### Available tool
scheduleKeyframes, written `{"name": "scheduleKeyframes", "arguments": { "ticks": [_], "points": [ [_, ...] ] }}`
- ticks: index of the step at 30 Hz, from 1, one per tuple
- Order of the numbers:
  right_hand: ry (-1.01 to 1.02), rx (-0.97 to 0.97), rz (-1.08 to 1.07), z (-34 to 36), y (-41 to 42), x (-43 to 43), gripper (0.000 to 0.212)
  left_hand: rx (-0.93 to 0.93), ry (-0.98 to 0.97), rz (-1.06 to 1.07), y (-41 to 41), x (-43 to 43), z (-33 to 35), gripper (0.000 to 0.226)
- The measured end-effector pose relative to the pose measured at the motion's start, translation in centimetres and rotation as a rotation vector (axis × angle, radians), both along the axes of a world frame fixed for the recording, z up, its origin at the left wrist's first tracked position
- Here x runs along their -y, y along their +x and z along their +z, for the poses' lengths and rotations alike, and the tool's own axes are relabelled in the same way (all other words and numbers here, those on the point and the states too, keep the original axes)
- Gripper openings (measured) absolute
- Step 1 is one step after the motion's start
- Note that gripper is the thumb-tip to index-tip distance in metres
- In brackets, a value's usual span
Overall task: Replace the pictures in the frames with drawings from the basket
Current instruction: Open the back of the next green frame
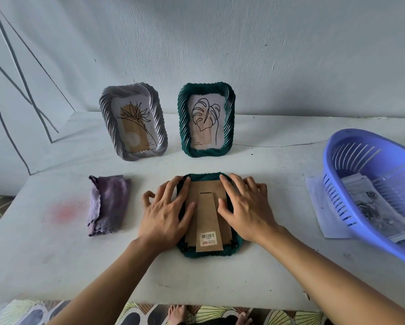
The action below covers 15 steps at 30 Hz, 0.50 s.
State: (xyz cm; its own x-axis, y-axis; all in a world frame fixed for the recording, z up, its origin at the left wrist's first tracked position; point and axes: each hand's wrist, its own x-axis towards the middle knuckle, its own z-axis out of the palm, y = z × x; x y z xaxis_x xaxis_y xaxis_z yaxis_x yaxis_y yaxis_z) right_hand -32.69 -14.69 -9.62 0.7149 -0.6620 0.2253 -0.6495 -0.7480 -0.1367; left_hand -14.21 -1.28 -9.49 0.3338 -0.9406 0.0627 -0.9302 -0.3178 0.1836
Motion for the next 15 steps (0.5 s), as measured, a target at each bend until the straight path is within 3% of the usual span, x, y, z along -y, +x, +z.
{"name": "scheduleKeyframes", "arguments": {
  "ticks": [9, 15],
  "points": [
    [0.029, 0.098, -0.007, -0.3, -0.4, 0.2, 0.058, -0.059, -0.065, 0.038, 0.1, -0.2, 0.0, 0.065],
    [0.27, 0.314, 0.012, -0.3, -1.2, 0.5, 0.059, -0.201, -0.088, 0.025, 0.5, -0.3, 0.0, 0.065]
  ]
}}
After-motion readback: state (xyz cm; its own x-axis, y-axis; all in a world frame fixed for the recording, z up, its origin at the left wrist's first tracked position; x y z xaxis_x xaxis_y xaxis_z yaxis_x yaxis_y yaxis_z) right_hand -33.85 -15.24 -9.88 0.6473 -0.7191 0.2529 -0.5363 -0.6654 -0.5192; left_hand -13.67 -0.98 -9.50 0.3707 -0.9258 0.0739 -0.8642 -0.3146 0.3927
